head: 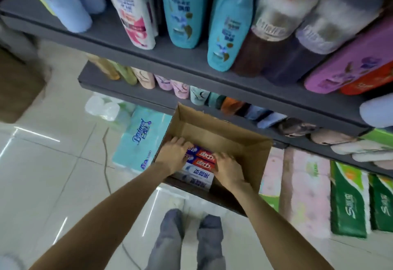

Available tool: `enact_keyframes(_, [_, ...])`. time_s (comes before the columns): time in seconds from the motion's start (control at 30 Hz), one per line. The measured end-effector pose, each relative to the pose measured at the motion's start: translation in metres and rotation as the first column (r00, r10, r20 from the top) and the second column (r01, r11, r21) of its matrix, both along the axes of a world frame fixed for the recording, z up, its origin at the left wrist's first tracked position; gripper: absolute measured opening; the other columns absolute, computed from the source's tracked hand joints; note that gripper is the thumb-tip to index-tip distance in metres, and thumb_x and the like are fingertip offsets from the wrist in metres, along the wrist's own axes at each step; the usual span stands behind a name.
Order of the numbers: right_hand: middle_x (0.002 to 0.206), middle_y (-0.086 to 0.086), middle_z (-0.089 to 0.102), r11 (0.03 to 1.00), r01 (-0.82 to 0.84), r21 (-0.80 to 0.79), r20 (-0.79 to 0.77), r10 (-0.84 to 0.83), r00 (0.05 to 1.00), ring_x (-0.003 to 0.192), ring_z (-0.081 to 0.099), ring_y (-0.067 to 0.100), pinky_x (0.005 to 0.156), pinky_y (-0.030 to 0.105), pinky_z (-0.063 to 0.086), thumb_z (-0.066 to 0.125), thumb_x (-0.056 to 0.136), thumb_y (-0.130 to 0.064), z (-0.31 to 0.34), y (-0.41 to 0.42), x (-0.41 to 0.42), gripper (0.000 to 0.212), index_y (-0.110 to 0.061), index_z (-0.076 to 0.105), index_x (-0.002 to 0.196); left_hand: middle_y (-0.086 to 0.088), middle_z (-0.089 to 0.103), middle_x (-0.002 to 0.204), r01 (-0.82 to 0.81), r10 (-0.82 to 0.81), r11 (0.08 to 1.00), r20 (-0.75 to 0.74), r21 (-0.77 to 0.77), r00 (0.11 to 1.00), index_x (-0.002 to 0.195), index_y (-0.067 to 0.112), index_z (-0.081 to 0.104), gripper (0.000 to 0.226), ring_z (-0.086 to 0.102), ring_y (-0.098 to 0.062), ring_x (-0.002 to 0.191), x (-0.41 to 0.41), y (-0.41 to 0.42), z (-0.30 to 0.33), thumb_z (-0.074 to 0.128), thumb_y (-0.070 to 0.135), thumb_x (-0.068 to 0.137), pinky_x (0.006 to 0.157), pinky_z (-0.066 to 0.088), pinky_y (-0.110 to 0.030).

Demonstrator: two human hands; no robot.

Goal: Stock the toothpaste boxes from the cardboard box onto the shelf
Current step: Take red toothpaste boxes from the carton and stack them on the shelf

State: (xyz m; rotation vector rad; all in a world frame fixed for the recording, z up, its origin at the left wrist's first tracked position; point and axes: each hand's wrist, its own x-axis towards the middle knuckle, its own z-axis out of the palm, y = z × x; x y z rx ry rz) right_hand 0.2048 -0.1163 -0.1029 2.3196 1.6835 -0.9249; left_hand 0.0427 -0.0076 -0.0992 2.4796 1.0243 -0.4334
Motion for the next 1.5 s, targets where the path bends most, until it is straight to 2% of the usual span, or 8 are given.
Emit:
enact_keyframes(0.23, [0.142, 0.01, 0.032, 0.95, 0.265, -0.166, -0.117, -0.286, 0.951, 0.123, 0.046, 0.033, 0.099, 0.045, 0.042, 0.073, 0.078, -0.035, -0.092, 0.021, -0.005, 0.077, -0.021, 0.028, 0.139, -0.007, 0.032, 0.146, 0.135, -0.136, 0.991, -0.165, -0.021, 0.977, 0.141, 0.019, 0.028, 0.065, 0.026, -0.025, 0.134, 0.03, 0.023, -0.088, 0.058, 0.04, 0.087, 0.113, 0.021, -0.043])
enact_keyframes(0.4, [0.145, 0.008, 0.028, 0.962, 0.2, -0.183, -0.181, -0.233, 0.955, 0.125, 0.044, 0.031, 0.1, 0.043, 0.041, 0.076, 0.075, -0.031, -0.111, 0.018, -0.001, 0.088, -0.025, 0.022, 0.145, -0.003, 0.03, 0.151, 0.252, -0.276, 0.957, -0.184, -0.145, 0.943, 0.147, 0.026, 0.02, 0.082, 0.023, -0.026, 0.138, 0.035, 0.029, -0.118, 0.058, 0.057, 0.082, 0.115, 0.01, -0.042])
enact_keyframes(0.73, [0.146, 0.008, 0.025, 0.96, 0.27, 0.078, -0.028, -0.268, 0.963, 0.117, 0.052, 0.027, 0.098, 0.041, 0.047, 0.067, 0.085, -0.023, -0.108, 0.018, 0.026, 0.075, -0.022, 0.02, 0.144, -0.004, 0.045, 0.141, -0.022, 0.022, 0.997, -0.01, -0.074, 1.0, 0.142, 0.022, 0.033, 0.057, 0.039, -0.021, 0.13, 0.05, 0.031, -0.122, 0.053, 0.041, 0.092, 0.099, 0.039, -0.036])
enact_keyframes(0.93, [0.135, 0.009, 0.049, 0.95, 0.306, 0.067, 0.031, -0.309, 0.951, 0.122, 0.05, 0.023, 0.096, 0.034, 0.044, 0.065, 0.085, -0.012, -0.12, 0.013, 0.025, 0.058, -0.015, 0.034, 0.134, -0.009, 0.041, 0.142, 0.025, -0.025, 1.0, -0.031, -0.002, 0.999, 0.143, 0.018, 0.026, 0.064, 0.039, -0.025, 0.13, 0.055, 0.031, -0.125, 0.056, 0.039, 0.091, 0.105, 0.035, -0.039])
enact_keyframes(1.17, [0.136, 0.002, 0.048, 0.97, 0.236, 0.063, 0.066, -0.24, 0.968, 0.123, 0.045, 0.023, 0.095, 0.034, 0.044, 0.072, 0.081, -0.027, -0.127, 0.019, 0.026, 0.063, -0.019, 0.04, 0.134, -0.01, 0.04, 0.142, 0.028, -0.028, 1.0, -0.036, -0.014, 0.999, 0.145, 0.016, 0.024, 0.07, 0.04, -0.026, 0.129, 0.064, 0.033, -0.127, 0.061, 0.035, 0.088, 0.106, 0.034, -0.04])
enact_keyframes(1.3, [0.128, -0.002, 0.049, 0.936, 0.325, 0.133, -0.092, -0.315, 0.945, 0.118, 0.047, 0.019, 0.091, 0.031, 0.044, 0.074, 0.077, -0.033, -0.089, 0.01, 0.029, 0.05, -0.023, 0.05, 0.119, -0.009, 0.043, 0.14, 0.02, -0.02, 1.0, -0.023, -0.015, 1.0, 0.142, 0.016, 0.03, 0.057, 0.04, -0.027, 0.127, 0.069, 0.035, -0.119, 0.053, 0.03, 0.093, 0.105, 0.034, -0.04])
enact_keyframes(1.4, [0.12, -0.002, 0.06, 0.85, 0.51, 0.134, -0.339, -0.444, 0.829, 0.108, 0.058, 0.014, 0.089, 0.026, 0.049, 0.076, 0.075, -0.031, -0.034, -0.01, 0.024, 0.047, -0.022, 0.05, 0.113, -0.006, 0.039, 0.144, 0.066, -0.065, 0.994, 0.011, -0.087, 0.998, 0.146, 0.021, 0.026, 0.056, 0.036, -0.027, 0.13, 0.072, 0.038, -0.091, 0.049, 0.03, 0.096, 0.107, 0.03, -0.04])
enact_keyframes(1.5, [0.111, -0.007, 0.062, 0.747, 0.637, 0.19, -0.396, -0.535, 0.746, 0.099, 0.061, 0.01, 0.087, 0.028, 0.053, 0.078, 0.073, -0.031, 0.015, -0.033, 0.018, 0.047, -0.022, 0.051, 0.111, -0.005, 0.033, 0.148, 0.199, -0.2, 0.964, 0.007, -0.177, 0.98, 0.148, 0.023, 0.021, 0.055, 0.032, -0.026, 0.135, 0.072, 0.04, -0.043, 0.041, 0.036, 0.098, 0.106, 0.033, -0.041])
